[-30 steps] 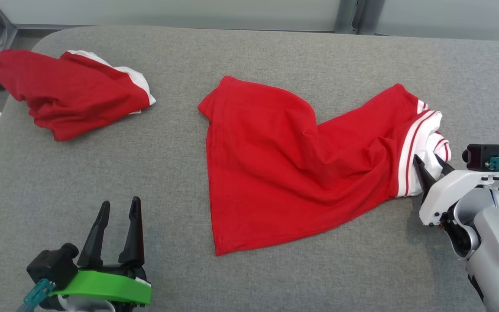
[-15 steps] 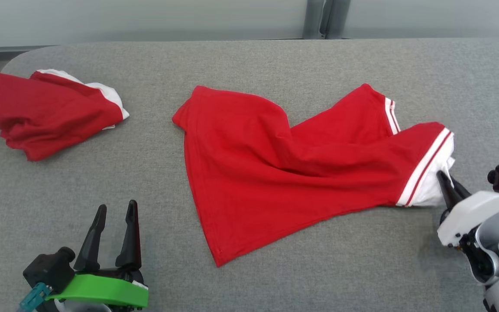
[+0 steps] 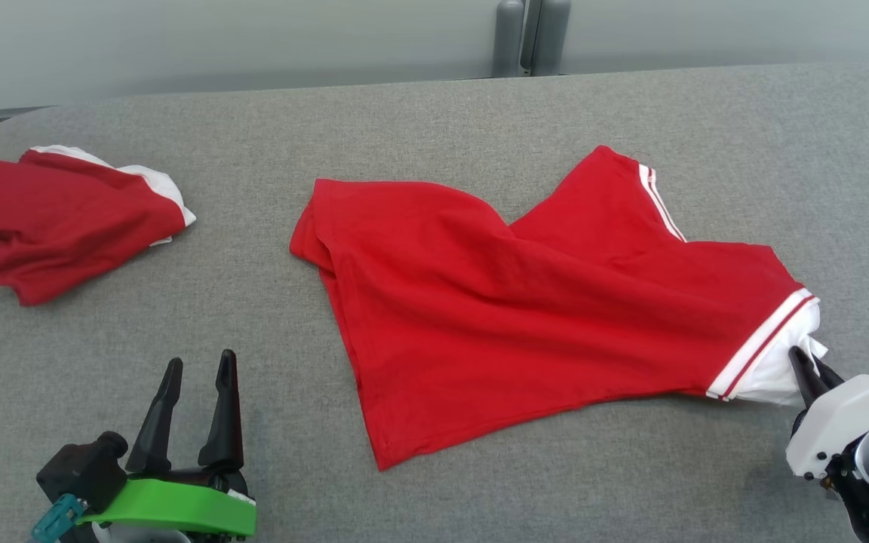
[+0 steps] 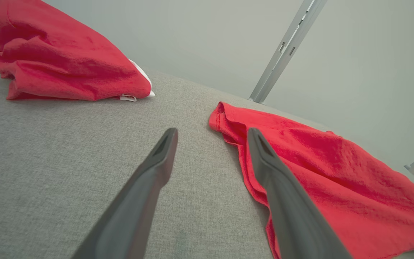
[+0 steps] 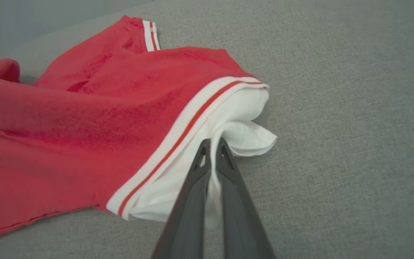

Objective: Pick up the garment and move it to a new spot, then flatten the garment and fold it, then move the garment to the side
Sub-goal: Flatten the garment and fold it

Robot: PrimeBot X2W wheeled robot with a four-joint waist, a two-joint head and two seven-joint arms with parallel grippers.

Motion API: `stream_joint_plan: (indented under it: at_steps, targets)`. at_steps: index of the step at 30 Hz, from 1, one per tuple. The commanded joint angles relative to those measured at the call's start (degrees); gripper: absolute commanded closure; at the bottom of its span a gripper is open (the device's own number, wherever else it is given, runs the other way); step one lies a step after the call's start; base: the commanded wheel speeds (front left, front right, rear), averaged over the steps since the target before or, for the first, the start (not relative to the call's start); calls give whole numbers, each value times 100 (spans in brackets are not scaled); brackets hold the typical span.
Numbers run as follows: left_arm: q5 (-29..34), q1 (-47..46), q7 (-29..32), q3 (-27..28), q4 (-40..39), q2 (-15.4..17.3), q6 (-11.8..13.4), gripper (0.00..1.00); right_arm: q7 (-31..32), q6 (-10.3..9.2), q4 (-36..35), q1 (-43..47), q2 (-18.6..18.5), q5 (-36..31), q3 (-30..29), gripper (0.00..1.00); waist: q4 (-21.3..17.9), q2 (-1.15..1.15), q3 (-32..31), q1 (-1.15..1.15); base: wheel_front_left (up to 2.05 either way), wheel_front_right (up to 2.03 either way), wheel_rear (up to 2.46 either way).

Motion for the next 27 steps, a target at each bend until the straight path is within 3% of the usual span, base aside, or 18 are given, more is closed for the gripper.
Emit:
stream_joint_plan:
  at_steps: [1,2,3,4,5,6,13,27]
  targets:
    - [-24,-14,-8,16,-3,20,28,0,46,-8,-48,76,9,-92,-49,100,-2,0,0,0,0,0,0]
    - [-27,-23,-9,15,2,21,28,0,119,-9,-102,121,72,-219,-105,100,-5,0,5,0,0,0,0]
    - [-30,-33,-9,12,6,20,28,0,164,-8,-141,151,153,-280,-159,83,-8,0,7,0,0,0,0]
    - [-35,-37,-9,11,9,18,26,0,192,-8,-169,179,233,-337,-209,54,-12,0,8,0,0,0,0]
    - [-41,-38,-10,11,11,17,24,0,210,-8,-185,207,286,-388,-240,0,-16,0,8,0,0,0,0]
    - [-57,-17,-13,35,18,35,22,0,184,-8,-268,348,452,-476,-376,0,-65,0,2,0,0,0,0]
    - [-11,-17,-7,13,-22,62,29,0,-315,-7,-506,311,474,-657,-717,0,-226,0,-70,0,0,0,0]
    - [102,-756,135,-380,373,3,-59,0,-395,-8,240,-698,-49,-732,587,0,-203,0,43,0,0,0,0]
